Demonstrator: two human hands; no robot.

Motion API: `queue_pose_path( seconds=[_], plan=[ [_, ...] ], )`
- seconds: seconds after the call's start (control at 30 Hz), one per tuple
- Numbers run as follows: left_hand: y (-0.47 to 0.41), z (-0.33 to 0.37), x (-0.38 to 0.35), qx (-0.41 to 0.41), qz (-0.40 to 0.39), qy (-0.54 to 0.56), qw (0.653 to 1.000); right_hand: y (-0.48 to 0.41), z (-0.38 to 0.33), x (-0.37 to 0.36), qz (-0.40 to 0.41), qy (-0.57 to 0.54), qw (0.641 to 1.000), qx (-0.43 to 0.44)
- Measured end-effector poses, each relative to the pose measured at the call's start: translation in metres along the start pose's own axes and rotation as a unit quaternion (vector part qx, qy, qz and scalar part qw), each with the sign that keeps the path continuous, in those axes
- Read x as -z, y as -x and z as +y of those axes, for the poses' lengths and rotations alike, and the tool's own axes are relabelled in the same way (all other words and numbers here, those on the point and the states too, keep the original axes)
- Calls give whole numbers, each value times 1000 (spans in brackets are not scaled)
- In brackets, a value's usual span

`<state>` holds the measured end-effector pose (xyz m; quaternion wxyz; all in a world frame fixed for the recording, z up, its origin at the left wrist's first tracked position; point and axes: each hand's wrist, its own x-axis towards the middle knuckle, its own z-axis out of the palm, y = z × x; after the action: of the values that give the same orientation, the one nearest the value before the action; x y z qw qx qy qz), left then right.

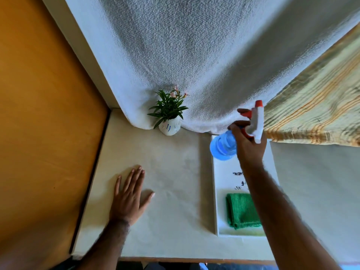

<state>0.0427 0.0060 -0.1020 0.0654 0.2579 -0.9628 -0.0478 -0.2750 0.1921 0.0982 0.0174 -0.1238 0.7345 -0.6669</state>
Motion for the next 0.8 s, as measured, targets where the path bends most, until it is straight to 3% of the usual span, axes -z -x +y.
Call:
queue_pose_path(
  seconds=[0.17,0.43,0.57,0.7,0.8],
  plan=[
    [0,1,1,2,-5,1,1000,-22,36,23,-19,52,998,17],
    [1,-2,-3,-4,-2,-3,1000,-19,76,32,18,77,995,-53],
    [2,-4,-6,-6,-9,-1,1000,-19,70,36,-26,108,993,-31],
    [2,-5,-7,-7,-11,-2,1000,-7,69,51,-74,115,988,-79],
    [2,-4,-6,-8,-8,4,1000,32,80,77,-76,174,981,-45]
  ],
)
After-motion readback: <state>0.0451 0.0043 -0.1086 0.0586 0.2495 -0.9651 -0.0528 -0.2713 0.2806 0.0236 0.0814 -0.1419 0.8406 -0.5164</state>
